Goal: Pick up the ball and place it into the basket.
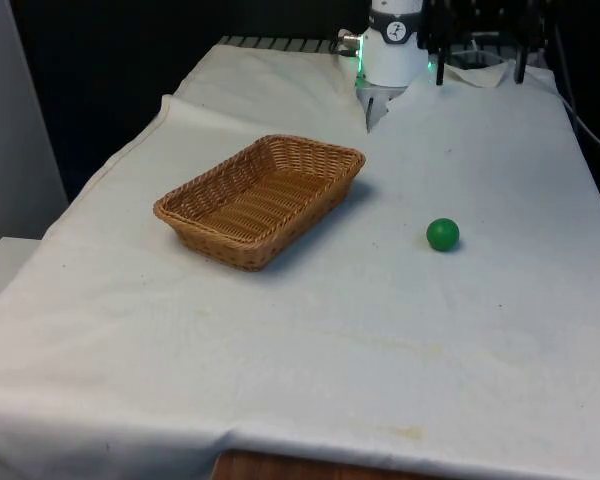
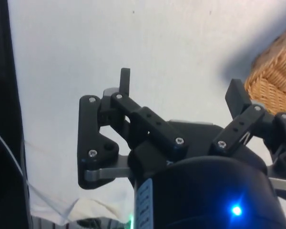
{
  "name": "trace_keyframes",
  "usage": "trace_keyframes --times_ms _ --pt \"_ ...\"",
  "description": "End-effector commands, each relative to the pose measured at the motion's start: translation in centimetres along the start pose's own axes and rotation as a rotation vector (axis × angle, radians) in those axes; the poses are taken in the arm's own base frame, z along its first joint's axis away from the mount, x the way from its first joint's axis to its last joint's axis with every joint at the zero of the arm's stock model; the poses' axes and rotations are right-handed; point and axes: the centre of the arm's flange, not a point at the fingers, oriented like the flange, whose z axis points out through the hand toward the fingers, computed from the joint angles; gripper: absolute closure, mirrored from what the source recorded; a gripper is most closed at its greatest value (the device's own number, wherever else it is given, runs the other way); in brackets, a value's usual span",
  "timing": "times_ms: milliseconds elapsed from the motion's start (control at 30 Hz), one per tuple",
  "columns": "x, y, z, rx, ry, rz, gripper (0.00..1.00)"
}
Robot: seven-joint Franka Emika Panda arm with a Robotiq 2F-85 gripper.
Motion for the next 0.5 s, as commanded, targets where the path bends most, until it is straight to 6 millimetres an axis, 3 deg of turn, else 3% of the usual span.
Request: trace_keyframes --times_ms 0,467 --pt "0.3 -0.1 0.6 0.010 0.004 -0.001 0.00" --pt "3.0 0.8 4.9 0.018 0.020 -0.008 0.00"
